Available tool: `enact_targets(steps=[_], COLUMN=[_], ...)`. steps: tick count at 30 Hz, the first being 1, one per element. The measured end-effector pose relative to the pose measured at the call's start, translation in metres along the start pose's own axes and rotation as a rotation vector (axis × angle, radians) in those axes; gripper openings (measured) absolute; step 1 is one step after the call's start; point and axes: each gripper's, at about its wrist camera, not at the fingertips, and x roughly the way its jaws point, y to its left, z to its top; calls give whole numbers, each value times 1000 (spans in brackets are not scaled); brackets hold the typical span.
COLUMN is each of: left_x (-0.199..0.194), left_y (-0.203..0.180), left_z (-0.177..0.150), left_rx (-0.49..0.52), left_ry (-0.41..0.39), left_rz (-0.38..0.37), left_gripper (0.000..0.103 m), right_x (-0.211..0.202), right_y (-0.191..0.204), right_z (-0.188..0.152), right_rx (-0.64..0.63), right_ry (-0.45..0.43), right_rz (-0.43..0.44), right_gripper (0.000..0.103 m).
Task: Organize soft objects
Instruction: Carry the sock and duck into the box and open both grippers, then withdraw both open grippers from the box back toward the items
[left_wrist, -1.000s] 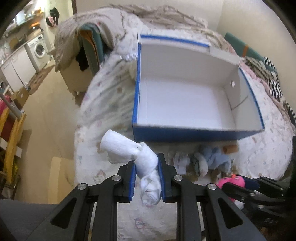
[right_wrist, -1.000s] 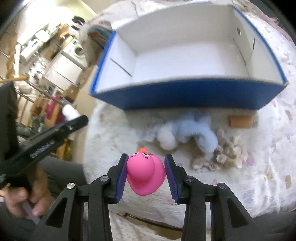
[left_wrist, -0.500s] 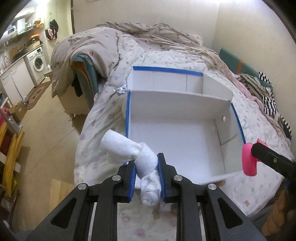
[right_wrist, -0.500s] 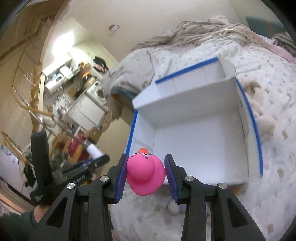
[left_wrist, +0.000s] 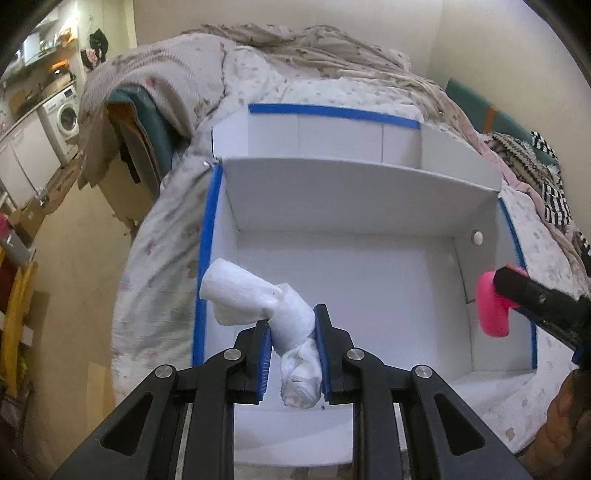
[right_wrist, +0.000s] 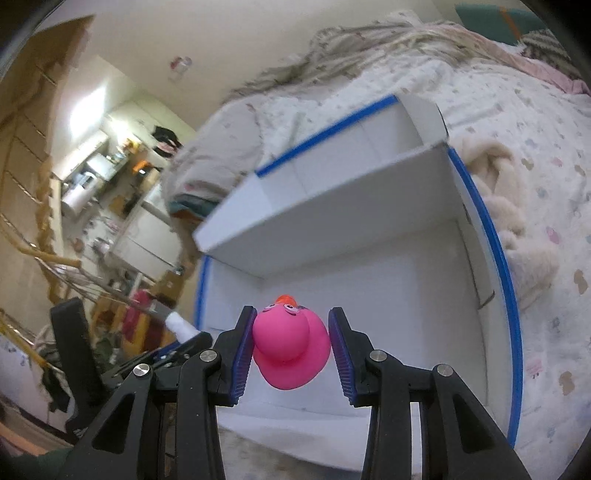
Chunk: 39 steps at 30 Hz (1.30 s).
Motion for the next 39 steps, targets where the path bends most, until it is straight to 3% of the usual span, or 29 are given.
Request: enact_targets(steps=[5, 10, 16, 22, 31, 33, 35, 37, 39], left_x=[12, 25, 27, 38, 40, 39, 35, 29, 23], left_y=[-3, -3, -10, -6, -10, -12, -11, -12, -10], left_z=[-3, -7, -9, -11, -15, -16, -15, -15, -13], left_rx=[27, 26, 75, 46, 50, 62, 68, 69, 62], left_ry=[-12, 29, 16, 63, 84, 88, 74, 46, 26], left_rz=[37, 17, 26, 17, 21, 27, 37, 40, 19], left_gripper=[19, 19, 20, 20, 23, 31, 52, 67, 71], right_x=[27, 45, 54, 60, 59, 58, 55, 50, 47], right_y=[-13, -21, -20, -21, -19, -18, -18, -17, -16], right_z=[-7, -15, -20, -20, -18, -18, -18, -17, -15], right_rx=[-13, -40, -80, -93, -100, -102, -97, -97, -94], right_ry=[75, 133, 177, 194, 174, 170, 159, 141, 127], right_rz=[-100, -191, -243, -293, -297, -289, -276, -266, -258], right_gripper=[42, 42, 42, 42, 42, 46, 60, 65, 69])
